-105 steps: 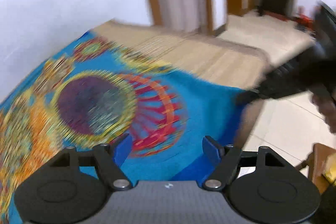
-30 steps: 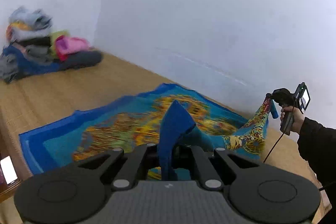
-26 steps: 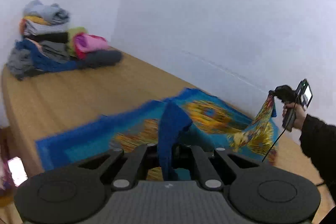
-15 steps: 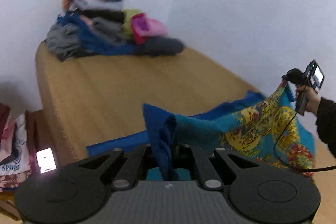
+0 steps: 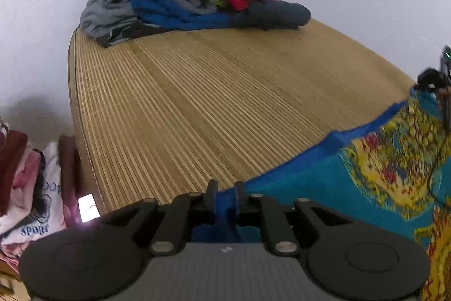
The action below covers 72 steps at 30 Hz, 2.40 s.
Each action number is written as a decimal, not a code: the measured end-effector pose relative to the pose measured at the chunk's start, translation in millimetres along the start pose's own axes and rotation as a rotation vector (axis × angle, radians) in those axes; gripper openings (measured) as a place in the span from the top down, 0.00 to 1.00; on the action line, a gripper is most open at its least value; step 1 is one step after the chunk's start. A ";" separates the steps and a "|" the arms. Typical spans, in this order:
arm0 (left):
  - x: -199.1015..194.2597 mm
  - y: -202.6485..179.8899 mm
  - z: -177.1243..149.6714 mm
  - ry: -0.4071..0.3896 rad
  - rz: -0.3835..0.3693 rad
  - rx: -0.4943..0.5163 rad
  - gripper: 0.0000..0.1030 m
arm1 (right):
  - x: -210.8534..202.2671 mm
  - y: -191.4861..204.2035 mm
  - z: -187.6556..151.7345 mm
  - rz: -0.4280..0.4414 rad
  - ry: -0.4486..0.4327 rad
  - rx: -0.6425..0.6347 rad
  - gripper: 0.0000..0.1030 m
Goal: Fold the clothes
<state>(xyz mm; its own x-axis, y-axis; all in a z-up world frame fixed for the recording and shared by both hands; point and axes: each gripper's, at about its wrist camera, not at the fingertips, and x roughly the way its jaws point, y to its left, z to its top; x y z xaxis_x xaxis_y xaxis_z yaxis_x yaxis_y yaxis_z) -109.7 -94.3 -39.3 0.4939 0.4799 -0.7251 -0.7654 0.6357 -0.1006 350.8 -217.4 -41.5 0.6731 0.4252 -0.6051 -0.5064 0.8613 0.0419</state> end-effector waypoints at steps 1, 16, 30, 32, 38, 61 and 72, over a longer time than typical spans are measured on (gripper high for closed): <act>0.1 1.5 3.2 -0.006 0.007 -0.001 0.83 | -6.7 -2.2 0.2 0.009 -0.015 0.016 0.71; -23.2 -36.4 18.8 -0.042 -0.192 0.120 0.60 | -288.4 -53.2 -57.5 0.232 -0.051 0.130 0.40; -76.5 8.3 11.6 -0.076 -0.430 0.302 0.47 | -523.2 34.2 -295.2 -0.026 0.057 0.070 0.40; -79.7 26.0 9.2 -0.067 -0.438 0.308 0.46 | -537.1 50.2 -326.9 -0.071 0.118 0.109 0.40; -74.6 59.0 3.0 -0.064 -0.394 0.319 0.46 | -535.9 88.3 -379.3 -0.232 0.227 0.220 0.40; -142.7 133.5 -29.0 0.042 -0.366 0.368 0.38 | -548.8 114.2 -416.2 -0.052 0.182 0.592 0.40; -132.5 122.8 -13.7 0.029 -0.543 0.581 0.29 | -559.8 152.8 -433.8 -0.002 0.097 0.664 0.40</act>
<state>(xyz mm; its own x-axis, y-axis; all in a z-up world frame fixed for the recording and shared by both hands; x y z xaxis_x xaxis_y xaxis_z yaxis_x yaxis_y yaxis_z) -274.8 -88.2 35.1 0.7190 0.0018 -0.6950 -0.0793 0.9937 -0.0794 -337.2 -444.5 -41.3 0.6064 0.4232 -0.6732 -0.0448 0.8634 0.5025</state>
